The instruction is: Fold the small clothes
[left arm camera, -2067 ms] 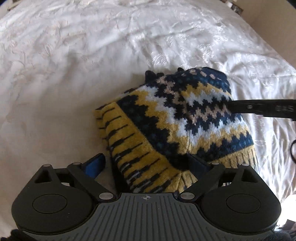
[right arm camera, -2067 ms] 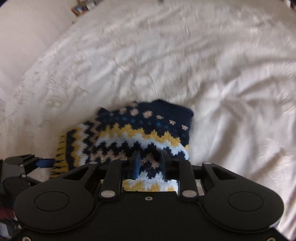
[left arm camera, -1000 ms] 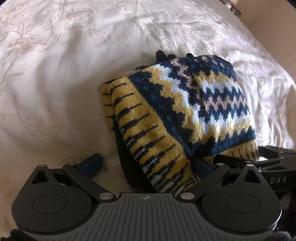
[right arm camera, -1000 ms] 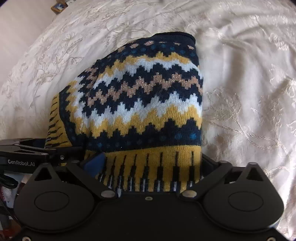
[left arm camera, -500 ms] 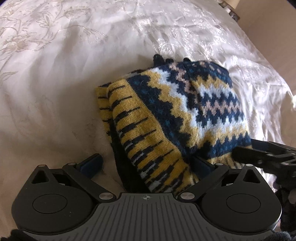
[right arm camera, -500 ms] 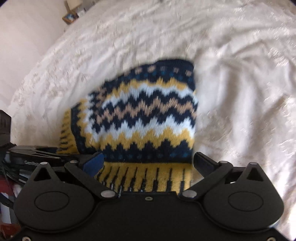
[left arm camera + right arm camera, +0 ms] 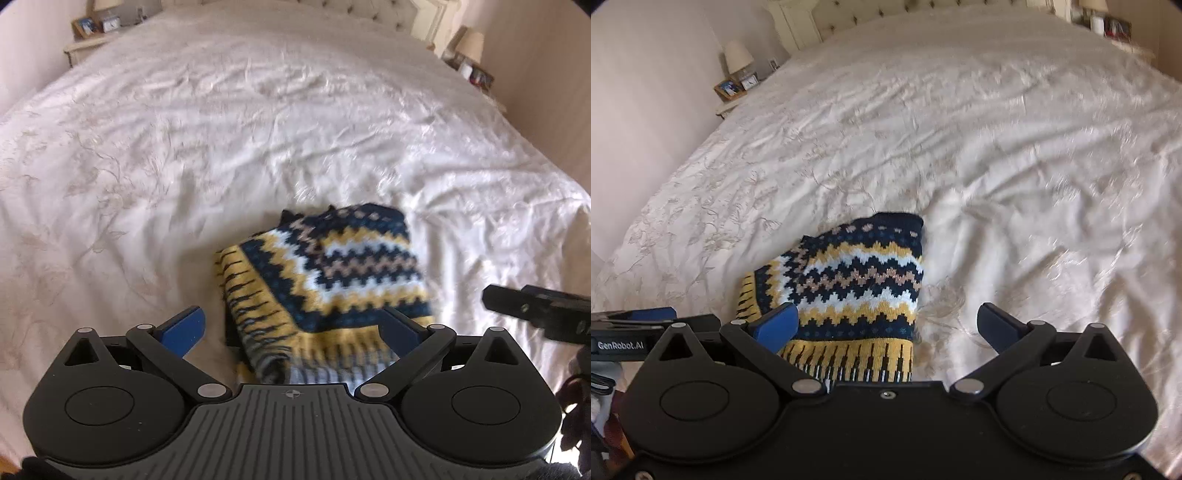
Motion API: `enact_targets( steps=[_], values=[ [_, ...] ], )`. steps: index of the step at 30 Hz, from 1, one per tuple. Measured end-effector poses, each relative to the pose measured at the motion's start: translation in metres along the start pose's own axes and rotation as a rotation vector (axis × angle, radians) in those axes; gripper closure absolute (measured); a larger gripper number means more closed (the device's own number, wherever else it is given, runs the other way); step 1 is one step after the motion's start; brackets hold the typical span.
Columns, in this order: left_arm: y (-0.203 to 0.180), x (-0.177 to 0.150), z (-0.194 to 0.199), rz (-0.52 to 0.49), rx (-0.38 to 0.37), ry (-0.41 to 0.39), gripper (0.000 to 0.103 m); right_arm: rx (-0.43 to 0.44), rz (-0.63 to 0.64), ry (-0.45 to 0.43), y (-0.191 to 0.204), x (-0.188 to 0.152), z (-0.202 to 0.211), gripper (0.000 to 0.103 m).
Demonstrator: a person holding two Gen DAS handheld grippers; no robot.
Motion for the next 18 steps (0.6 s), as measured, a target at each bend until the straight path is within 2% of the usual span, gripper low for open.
enact_targets(
  steps=[7,18],
  values=[
    [-0.032,-0.02,0.027,0.011,0.002,-0.019,0.001,-0.021,0.07,-0.037,0.009,-0.012,0.038,0.0],
    [-0.055,-0.045,0.053,-0.01,0.052,-0.03,0.002,-0.019,0.079,-0.079,0.01,-0.034,0.075,0.0]
  ],
)
Point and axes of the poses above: each gripper's, at about its wrist camera, not at the fingertips, and z roughly against the way its jaws point, y to its left, x to its top, the point moved 2 cm from there along -z, roughly the way its jaws point, and after that the axes turned 9 degrees about y, right-handed, at the moved point
